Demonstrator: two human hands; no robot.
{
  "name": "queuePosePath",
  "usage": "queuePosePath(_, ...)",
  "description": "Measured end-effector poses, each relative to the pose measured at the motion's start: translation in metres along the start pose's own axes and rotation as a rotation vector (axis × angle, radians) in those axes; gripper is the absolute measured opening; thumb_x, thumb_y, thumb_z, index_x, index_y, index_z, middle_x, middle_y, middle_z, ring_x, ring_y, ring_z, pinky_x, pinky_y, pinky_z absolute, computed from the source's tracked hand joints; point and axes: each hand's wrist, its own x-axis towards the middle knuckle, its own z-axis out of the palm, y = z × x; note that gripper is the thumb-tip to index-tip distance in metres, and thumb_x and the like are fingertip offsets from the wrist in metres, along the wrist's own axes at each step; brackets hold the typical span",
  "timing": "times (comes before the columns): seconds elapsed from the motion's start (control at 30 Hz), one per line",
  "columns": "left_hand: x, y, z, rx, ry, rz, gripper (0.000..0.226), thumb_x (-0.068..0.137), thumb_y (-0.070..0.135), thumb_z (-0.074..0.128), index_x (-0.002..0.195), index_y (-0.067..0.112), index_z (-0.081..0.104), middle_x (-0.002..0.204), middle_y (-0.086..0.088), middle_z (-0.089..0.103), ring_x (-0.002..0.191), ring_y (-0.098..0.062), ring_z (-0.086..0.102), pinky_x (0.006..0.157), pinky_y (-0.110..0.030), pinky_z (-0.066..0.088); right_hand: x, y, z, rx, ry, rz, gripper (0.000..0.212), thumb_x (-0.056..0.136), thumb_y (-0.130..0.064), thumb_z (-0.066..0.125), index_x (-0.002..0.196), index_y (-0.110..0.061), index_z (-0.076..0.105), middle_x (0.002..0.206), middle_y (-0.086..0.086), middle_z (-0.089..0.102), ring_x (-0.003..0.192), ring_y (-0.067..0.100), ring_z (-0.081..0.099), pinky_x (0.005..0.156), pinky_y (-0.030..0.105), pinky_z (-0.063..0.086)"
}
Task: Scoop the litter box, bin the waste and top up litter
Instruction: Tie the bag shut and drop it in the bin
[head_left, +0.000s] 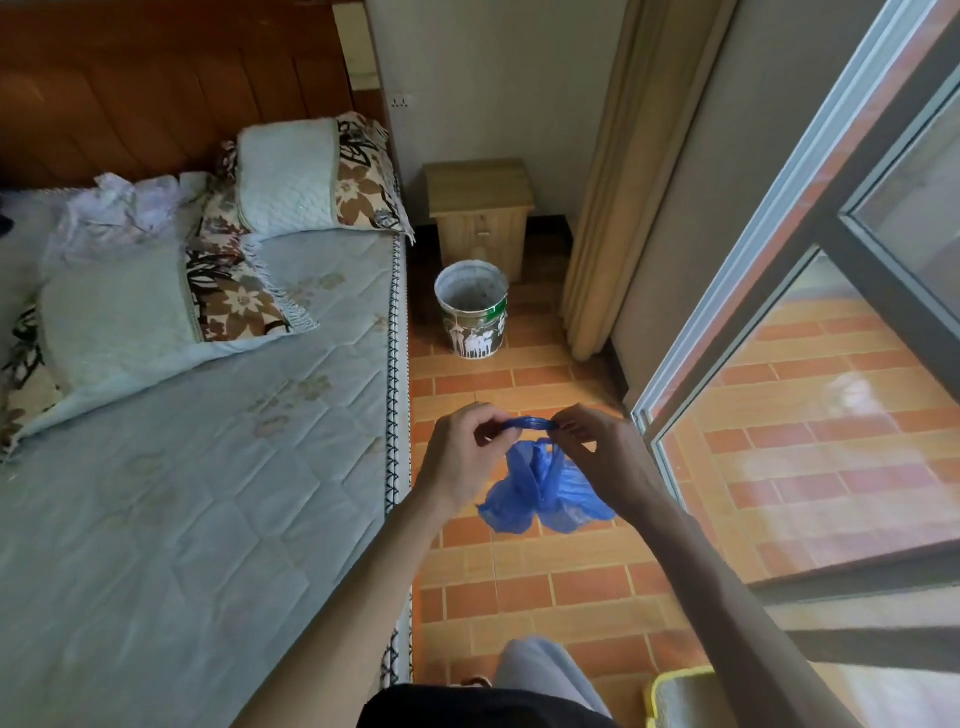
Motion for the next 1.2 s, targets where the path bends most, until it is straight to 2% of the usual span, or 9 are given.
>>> queuePosePath(0.1,0.043,-0.007,-0.011,0.004,0.009,0.002,0.008,0.094,0.017,0.075,0.101,0.015,0.079,0.089,0.007,0.073,0.079,-0.003,0.063,0.072,-0.017,0.051,0.044,0.004,0.004,0.001,0.025,-0.019,0.007,0.093,-0.013,0.072,0.100,-0.014,0.073,0.087,-0.011,0.072,0.081,0.003,0.069,0.077,0.010,0.051)
queuePosePath(0.27,0.113,-0.021,-0.024,0.046,-0.028,0.028,0.007,0.095,0.020,0.074,0.100,0.019,0.078,0.092,0.010,0.073,0.085,-0.006,0.066,0.075,-0.020,0.053,0.110,0.022,0.012,-0.009,0.005,-0.011,0.009,0.094,-0.019,0.072,0.103,-0.016,0.073,0.089,-0.013,0.072,0.081,-0.002,0.068,0.075,0.012,0.053)
queuePosePath(0.37,0.158,-0.029,-0.030,0.044,-0.052,0.033,0.007,0.094,0.019,0.074,0.100,0.019,0.078,0.091,0.011,0.073,0.083,-0.007,0.066,0.074,-0.020,0.052,0.151,0.034,0.015,0.017,-0.003,0.002,0.009,0.093,-0.019,0.072,0.102,-0.016,0.074,0.087,-0.016,0.070,0.083,-0.005,0.067,0.076,0.009,0.050)
queuePosePath(0.57,0.252,-0.046,-0.034,0.081,-0.063,0.005,0.007,0.092,0.020,0.075,0.098,0.020,0.079,0.088,0.011,0.073,0.078,-0.004,0.064,0.071,-0.019,0.048,0.240,0.058,0.018,0.078,-0.010,0.026,0.006,0.094,-0.021,0.072,0.098,-0.018,0.074,0.086,-0.014,0.073,0.081,0.005,0.069,0.077,0.030,0.058)
queuePosePath(0.7,0.307,-0.055,-0.039,0.074,-0.052,-0.012,0.006,0.092,0.022,0.074,0.095,0.020,0.078,0.088,0.011,0.074,0.080,-0.007,0.067,0.073,-0.023,0.053,0.295,0.071,0.021,0.103,-0.022,0.036,0.007,0.093,-0.021,0.072,0.100,-0.018,0.074,0.088,-0.011,0.073,0.083,0.005,0.070,0.078,0.030,0.058)
queuePosePath(0.93,0.397,-0.064,-0.049,0.065,0.007,-0.005,0.006,0.092,0.019,0.076,0.097,0.015,0.077,0.088,0.007,0.075,0.078,-0.008,0.068,0.074,-0.028,0.056,0.397,0.089,0.023,0.031,-0.013,0.021,0.009,0.095,-0.021,0.068,0.104,-0.021,0.071,0.093,-0.015,0.070,0.086,0.003,0.065,0.076,0.028,0.056)
queuePosePath(1.07,0.452,-0.079,-0.057,0.072,0.023,0.005,0.005,0.092,0.020,0.077,0.095,0.016,0.075,0.089,0.008,0.074,0.081,-0.010,0.069,0.077,-0.035,0.058,0.455,0.097,0.028,-0.064,-0.023,0.000,0.015,0.094,-0.026,0.065,0.109,-0.026,0.069,0.098,-0.012,0.069,0.093,0.009,0.061,0.072,0.033,0.054)
queuePosePath(1.2,0.511,-0.093,-0.071,0.083,0.019,0.020,0.007,0.092,0.018,0.077,0.096,0.013,0.076,0.086,0.007,0.073,0.080,-0.009,0.067,0.076,-0.035,0.057,0.518,0.104,0.040,-0.138,-0.006,0.031,0.012,0.093,-0.029,0.066,0.105,-0.026,0.070,0.088,-0.018,0.060,0.093,0.013,0.059,0.069,0.037,0.053)
